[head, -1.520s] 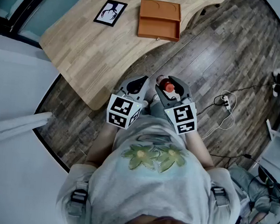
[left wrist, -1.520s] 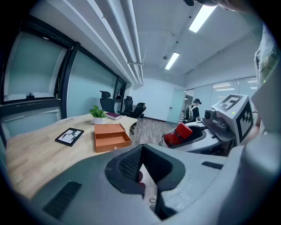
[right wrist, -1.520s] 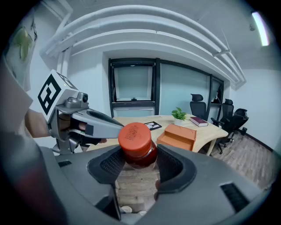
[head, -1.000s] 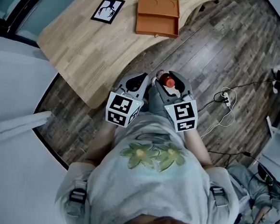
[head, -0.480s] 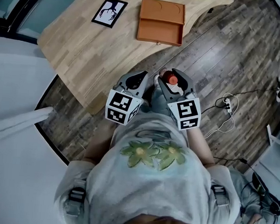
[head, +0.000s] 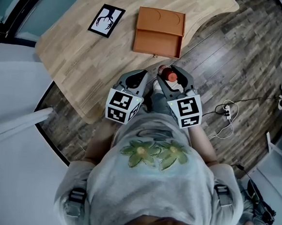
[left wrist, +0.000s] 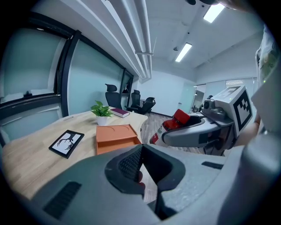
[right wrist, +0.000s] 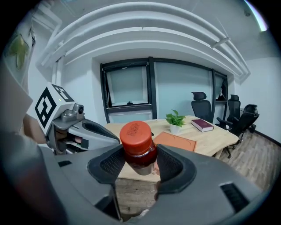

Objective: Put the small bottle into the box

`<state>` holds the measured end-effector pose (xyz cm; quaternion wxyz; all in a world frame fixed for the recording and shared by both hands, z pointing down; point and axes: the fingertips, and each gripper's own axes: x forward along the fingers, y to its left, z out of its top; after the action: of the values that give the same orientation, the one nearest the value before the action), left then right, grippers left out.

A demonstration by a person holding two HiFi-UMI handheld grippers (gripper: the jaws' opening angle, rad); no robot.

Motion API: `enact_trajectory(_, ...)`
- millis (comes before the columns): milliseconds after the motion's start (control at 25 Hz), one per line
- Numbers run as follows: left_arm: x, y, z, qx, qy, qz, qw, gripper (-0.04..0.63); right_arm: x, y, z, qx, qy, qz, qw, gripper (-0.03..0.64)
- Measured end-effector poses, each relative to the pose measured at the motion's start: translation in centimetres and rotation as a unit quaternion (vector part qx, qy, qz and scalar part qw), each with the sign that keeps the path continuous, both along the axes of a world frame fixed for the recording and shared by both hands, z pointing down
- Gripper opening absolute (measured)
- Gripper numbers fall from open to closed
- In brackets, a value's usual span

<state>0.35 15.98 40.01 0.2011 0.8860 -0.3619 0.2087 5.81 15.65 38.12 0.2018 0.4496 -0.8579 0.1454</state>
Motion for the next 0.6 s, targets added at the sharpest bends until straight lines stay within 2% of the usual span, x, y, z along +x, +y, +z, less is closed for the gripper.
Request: enact_trajectory(600, 2.5, -5.9, 2.1, -0.027, -0.021, -0.056, 0.9979, 0.008, 2.7, -7.2, 1.7, -0.010, -0.007, -0.042, 0.999, 0.224)
